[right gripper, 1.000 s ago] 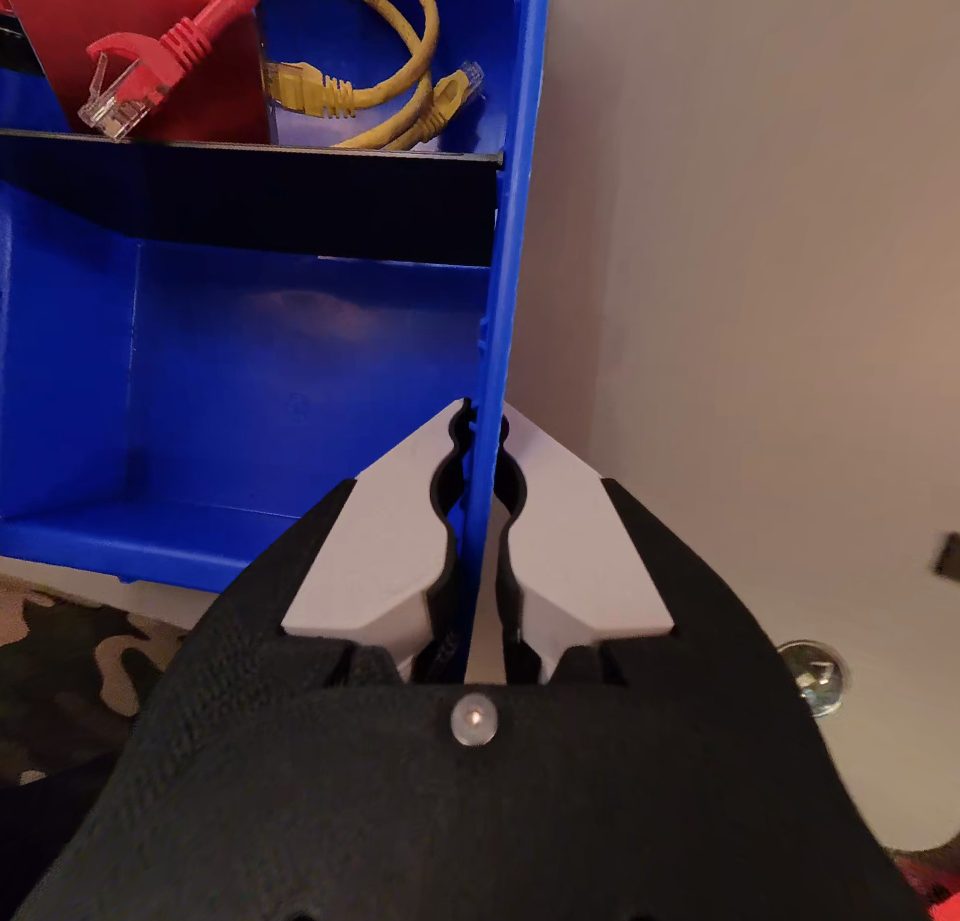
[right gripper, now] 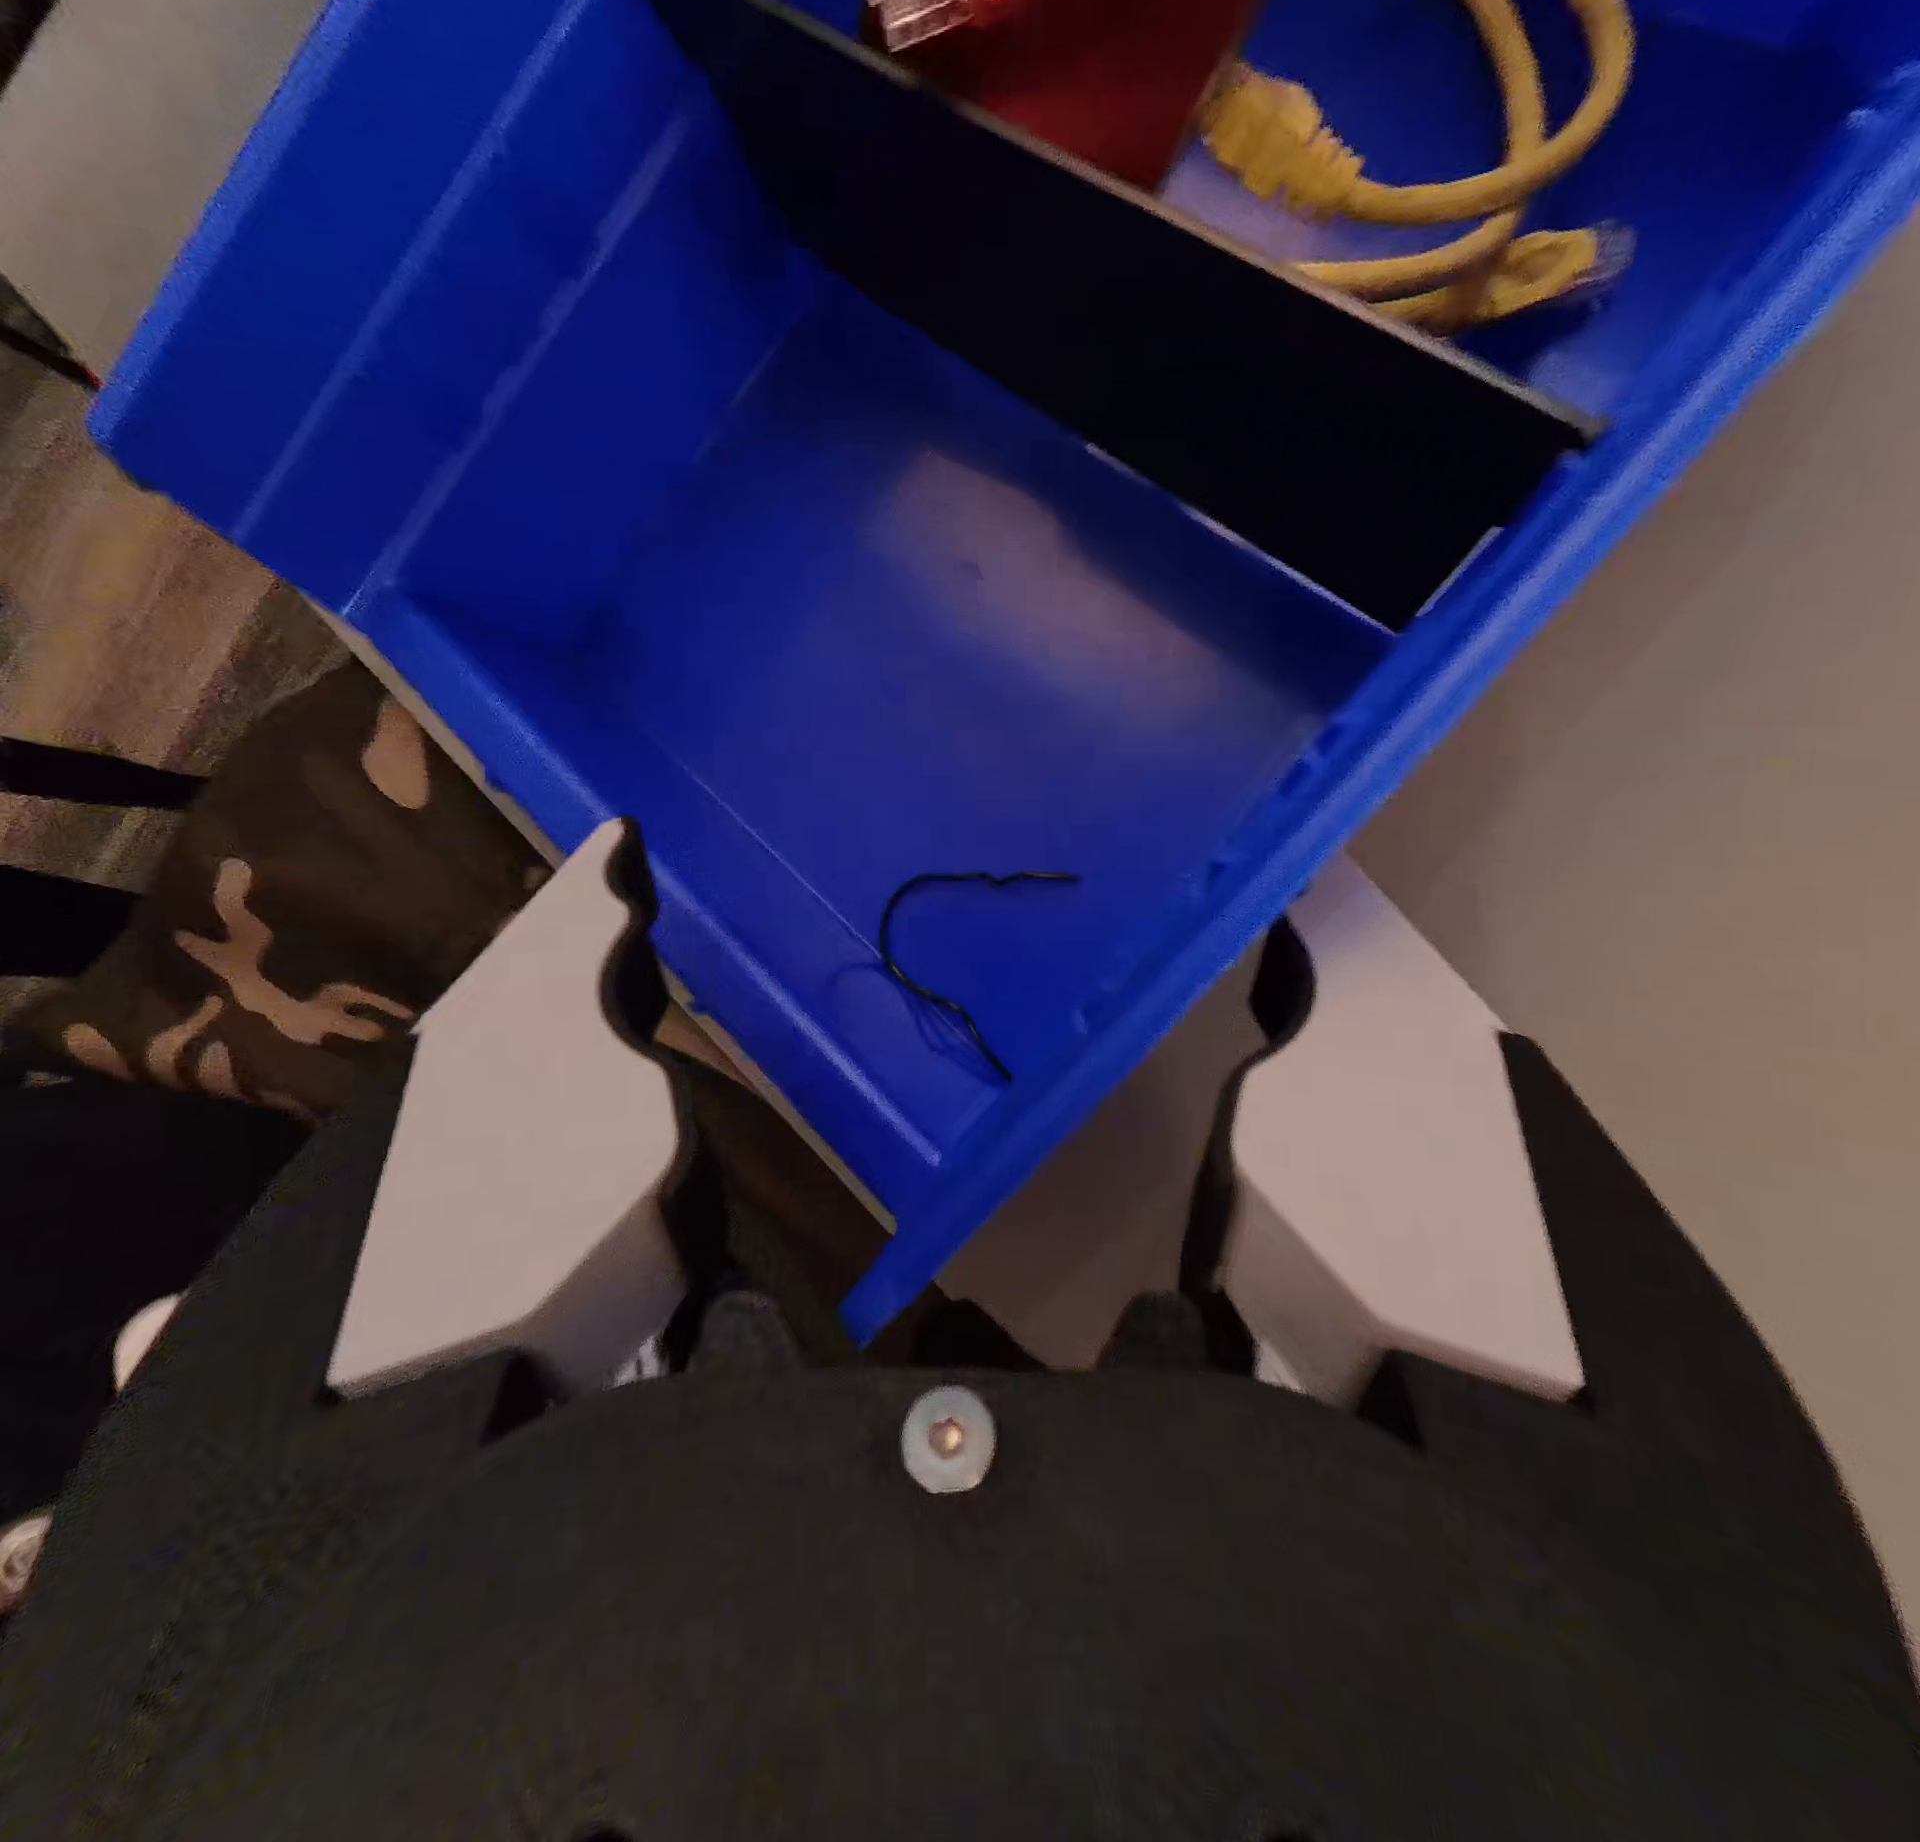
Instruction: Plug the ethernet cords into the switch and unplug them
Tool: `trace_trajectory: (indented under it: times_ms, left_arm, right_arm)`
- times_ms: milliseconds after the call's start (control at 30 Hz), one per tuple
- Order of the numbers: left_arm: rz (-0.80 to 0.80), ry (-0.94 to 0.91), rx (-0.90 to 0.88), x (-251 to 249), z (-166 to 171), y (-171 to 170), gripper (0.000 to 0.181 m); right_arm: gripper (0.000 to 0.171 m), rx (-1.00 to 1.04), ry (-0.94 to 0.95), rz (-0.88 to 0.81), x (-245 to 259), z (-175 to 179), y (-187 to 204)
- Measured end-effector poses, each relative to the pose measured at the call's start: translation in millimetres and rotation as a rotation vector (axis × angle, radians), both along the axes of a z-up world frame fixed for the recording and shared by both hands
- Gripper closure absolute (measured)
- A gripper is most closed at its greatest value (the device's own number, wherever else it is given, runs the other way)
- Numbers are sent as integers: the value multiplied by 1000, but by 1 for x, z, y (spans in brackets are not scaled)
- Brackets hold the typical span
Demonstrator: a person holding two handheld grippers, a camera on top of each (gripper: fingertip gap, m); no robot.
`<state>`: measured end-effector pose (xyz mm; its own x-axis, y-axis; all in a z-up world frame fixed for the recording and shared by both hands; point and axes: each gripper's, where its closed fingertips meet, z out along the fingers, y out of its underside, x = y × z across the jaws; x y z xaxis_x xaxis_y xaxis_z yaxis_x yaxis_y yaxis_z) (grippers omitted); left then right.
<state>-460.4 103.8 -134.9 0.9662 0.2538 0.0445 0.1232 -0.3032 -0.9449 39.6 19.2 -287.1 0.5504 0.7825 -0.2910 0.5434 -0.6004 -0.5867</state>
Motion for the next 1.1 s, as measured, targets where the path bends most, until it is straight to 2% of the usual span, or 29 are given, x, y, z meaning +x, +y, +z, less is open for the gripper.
trace_trajectory:
  times_ms: [133,233,467,800,867,967,1100]
  left_arm:
    - [43,-36,34,-18,15,-16,175]
    - [85,-29,71,-34,34,-35,175]
    - [188,-11,138,-66,72,-82,175]
    - [260,-18,158,-91,84,-134,174]
    - [269,-10,151,-93,84,-139,174]
    - [258,-4,144,-88,86,-139,174]
    - [181,3,145,-63,93,-124,174]
  right_arm:
    - [59,63,19,81,-50,1,4]
    - [54,104,27,115,-85,-2,15]
    - [50,58,152,112,-177,3,44]
    - [48,-9,303,59,-329,10,101]
    - [37,-68,323,62,-356,10,107]
    - [28,-36,355,62,-366,22,119]
    - [29,56,397,106,-332,53,115]
